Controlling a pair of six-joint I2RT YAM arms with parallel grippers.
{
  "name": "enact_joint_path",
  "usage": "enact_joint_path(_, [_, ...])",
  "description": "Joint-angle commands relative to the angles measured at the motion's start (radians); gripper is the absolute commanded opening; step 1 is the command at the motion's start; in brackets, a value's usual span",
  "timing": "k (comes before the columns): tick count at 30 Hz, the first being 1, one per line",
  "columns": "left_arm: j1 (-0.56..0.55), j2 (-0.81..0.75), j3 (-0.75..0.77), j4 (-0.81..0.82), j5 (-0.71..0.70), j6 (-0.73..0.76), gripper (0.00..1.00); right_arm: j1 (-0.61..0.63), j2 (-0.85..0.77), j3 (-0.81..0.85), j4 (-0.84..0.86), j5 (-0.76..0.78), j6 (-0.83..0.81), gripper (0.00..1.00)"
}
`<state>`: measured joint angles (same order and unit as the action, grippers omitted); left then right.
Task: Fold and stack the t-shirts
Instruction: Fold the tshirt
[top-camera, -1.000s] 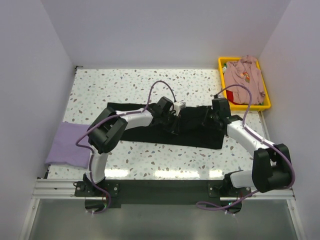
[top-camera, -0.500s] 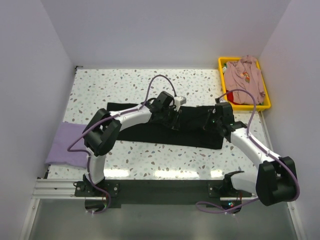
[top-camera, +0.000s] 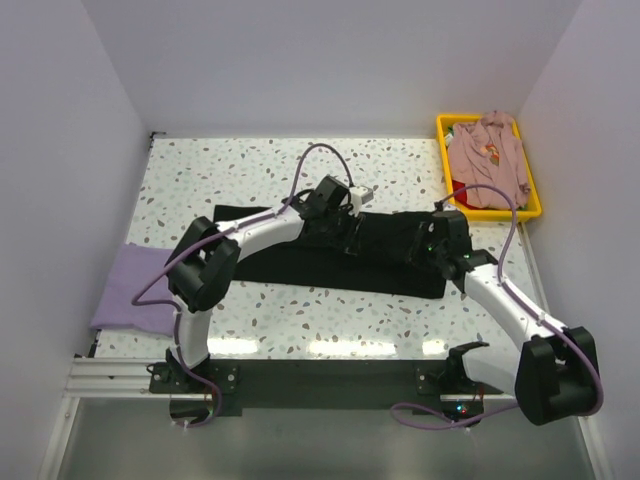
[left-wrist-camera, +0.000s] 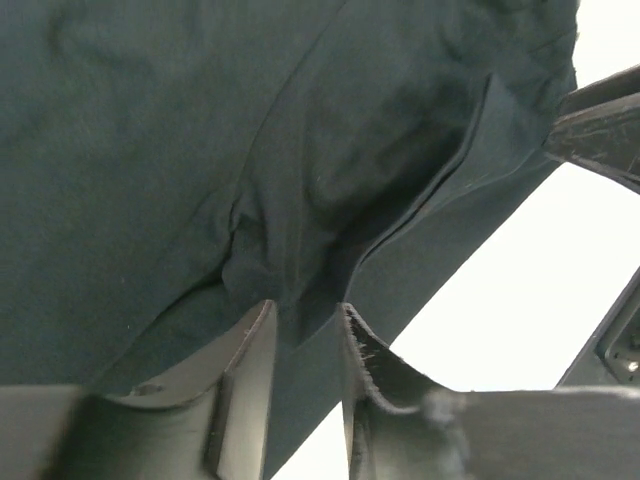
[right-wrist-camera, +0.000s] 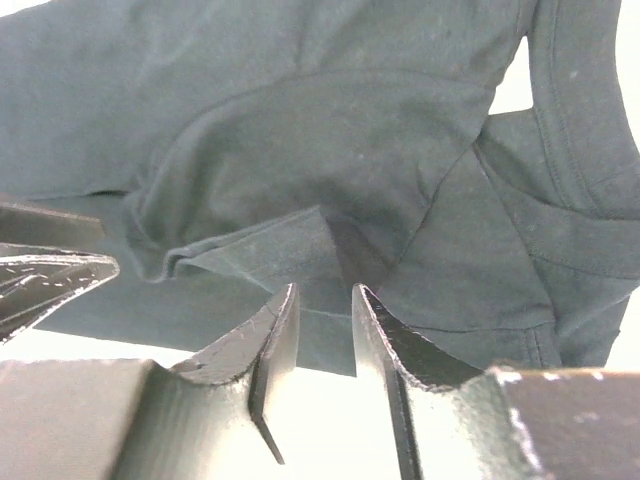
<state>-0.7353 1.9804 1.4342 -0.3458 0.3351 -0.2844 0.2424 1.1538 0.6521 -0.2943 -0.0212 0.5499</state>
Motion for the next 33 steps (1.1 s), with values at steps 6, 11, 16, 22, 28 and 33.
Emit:
enact_joint_path(6, [0.004,0.017,0.114,0.025,0.073,-0.002,0.46,0.009,0.055,0.067,0.066,0.032,0.027,0.33])
enact_joint_path(11, [-0.006,0.083,0.124,0.077,0.140,-0.039,0.47,0.035,0.090,0.015,0.107,0.023,0.050,0.32])
enact_joint_path(16, [-0.016,0.089,0.063,0.137,0.182,-0.064,0.45,0.061,0.003,-0.067,0.095,-0.006,0.073,0.31])
enact_joint_path(22, [-0.019,0.046,-0.027,0.176,0.179,-0.076,0.41,0.064,-0.097,-0.091,0.044,0.006,0.078,0.31])
enact_joint_path(28, [-0.019,0.061,-0.037,0.140,0.119,-0.079,0.38,0.064,-0.071,-0.031,0.015,0.056,0.074,0.32])
enact_joint_path(33, [-0.019,0.051,-0.017,0.131,0.097,-0.078,0.37,0.063,0.062,0.042,0.043,0.089,0.079,0.32])
